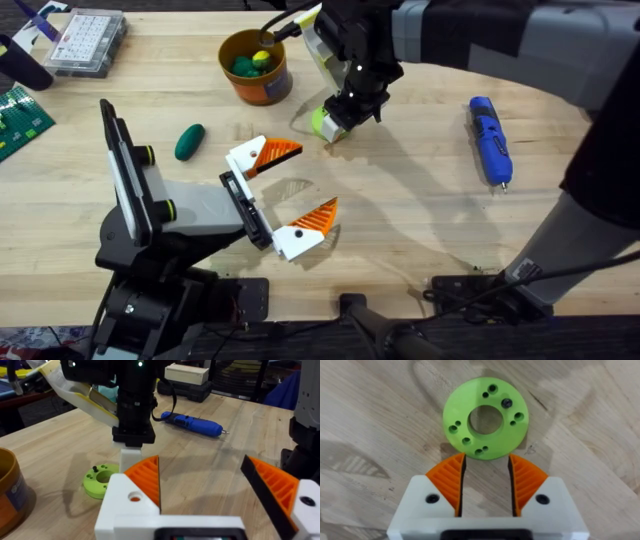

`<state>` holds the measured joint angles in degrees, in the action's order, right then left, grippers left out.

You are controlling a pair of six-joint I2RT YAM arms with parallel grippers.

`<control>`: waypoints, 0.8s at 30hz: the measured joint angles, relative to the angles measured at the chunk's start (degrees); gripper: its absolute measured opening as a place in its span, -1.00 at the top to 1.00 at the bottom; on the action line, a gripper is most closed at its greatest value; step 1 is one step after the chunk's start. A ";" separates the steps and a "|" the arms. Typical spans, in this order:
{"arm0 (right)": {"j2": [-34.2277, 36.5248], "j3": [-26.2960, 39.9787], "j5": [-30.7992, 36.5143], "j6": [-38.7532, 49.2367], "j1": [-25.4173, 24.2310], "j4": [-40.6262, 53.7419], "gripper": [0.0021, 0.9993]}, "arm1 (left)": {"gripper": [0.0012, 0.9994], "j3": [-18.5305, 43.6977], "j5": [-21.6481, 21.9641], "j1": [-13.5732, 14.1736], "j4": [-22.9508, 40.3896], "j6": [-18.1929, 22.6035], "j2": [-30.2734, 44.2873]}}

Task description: Pick up the gripper from the table and insert it into the empty holder that is missing its gripper. Then pick up a screw, insert it into the mounting hole, and use the screwdriver to tighten it. Finally, clean up the table by picking up the vegetable and placing it into the bucket.

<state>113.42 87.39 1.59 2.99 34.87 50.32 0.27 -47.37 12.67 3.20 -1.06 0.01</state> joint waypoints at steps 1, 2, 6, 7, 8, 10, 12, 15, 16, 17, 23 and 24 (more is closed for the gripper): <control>0.18 -0.02 0.03 0.01 -0.02 0.02 0.03 | -0.98 0.00 0.03 0.00 0.15 -0.02 0.00; 0.30 -0.02 0.05 0.04 -0.02 0.09 0.03 | -0.98 0.00 0.06 0.00 0.34 -0.04 0.00; 0.34 -0.02 -0.33 0.04 -0.02 0.05 0.03 | -0.98 0.00 0.07 0.00 0.42 -0.03 0.02; 0.34 -0.02 -0.57 0.04 -0.02 0.06 0.03 | -0.98 0.00 0.07 0.00 0.42 -0.04 0.02; 0.34 -0.02 -0.93 0.04 -0.02 0.04 0.03 | -0.98 0.00 0.07 0.00 0.42 -0.03 0.02; 0.34 -0.02 -1.59 0.04 -0.02 -0.03 0.03 | -0.98 0.00 0.07 0.00 0.40 -0.04 0.02; 0.34 -0.02 -2.04 0.02 -0.02 -0.16 0.03 | -0.98 0.00 0.07 0.00 0.42 -0.04 0.01; 0.34 0.12 -2.55 0.04 -0.02 -0.25 0.03 | -0.98 0.00 0.07 0.00 0.41 -0.03 0.02; 0.34 0.28 -2.68 0.04 -0.04 -0.34 0.03 | -0.98 0.00 0.07 0.00 0.42 -0.03 0.02; 0.34 0.47 -2.78 0.04 -0.06 -0.93 0.03 | -0.98 0.00 0.07 0.00 0.40 -0.03 0.02; 0.34 1.38 -2.96 0.04 -0.07 -6.43 0.03 | -0.98 0.00 0.07 0.00 0.40 -0.03 0.02; 0.34 1.41 -2.96 0.04 -0.07 -7.12 0.03 | -0.98 0.00 0.07 0.00 0.41 -0.04 0.01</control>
<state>113.75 88.81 -1.37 3.03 34.81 43.20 0.27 -47.31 12.67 3.61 -1.10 0.02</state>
